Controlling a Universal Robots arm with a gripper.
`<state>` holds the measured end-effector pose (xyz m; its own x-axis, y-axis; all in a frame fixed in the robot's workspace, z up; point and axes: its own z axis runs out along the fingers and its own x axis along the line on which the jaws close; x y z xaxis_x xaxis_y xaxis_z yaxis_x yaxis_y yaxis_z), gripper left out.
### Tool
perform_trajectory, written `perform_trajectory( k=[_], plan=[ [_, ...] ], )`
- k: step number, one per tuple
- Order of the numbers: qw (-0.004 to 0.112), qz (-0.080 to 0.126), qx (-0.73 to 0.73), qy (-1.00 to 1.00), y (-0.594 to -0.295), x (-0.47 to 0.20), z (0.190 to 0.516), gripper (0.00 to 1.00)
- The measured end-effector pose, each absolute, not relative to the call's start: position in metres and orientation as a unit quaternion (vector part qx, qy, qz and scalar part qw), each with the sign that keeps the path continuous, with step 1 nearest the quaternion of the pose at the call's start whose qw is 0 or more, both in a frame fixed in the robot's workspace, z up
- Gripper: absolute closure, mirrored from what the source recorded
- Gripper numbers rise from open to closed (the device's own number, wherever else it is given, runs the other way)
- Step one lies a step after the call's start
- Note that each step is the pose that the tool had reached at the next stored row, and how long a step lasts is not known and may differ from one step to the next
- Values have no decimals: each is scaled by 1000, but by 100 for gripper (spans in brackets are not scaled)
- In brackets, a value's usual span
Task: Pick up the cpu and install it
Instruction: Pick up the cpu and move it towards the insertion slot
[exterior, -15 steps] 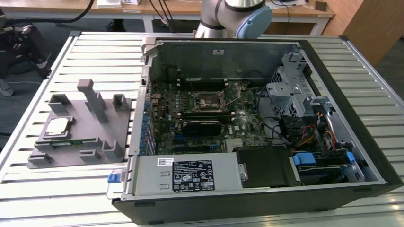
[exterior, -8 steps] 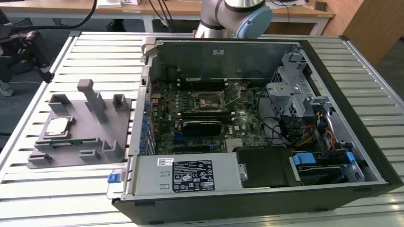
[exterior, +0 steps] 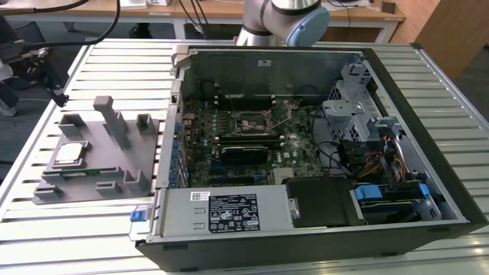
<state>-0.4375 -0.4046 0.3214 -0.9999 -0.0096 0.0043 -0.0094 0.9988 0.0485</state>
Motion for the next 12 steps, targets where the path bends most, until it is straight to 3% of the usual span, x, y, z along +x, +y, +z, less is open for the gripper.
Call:
perform_trajectory(
  k=[12],
  plan=[
    [6, -24, 46, -999, -407, -438, 297, 18]
  ],
)
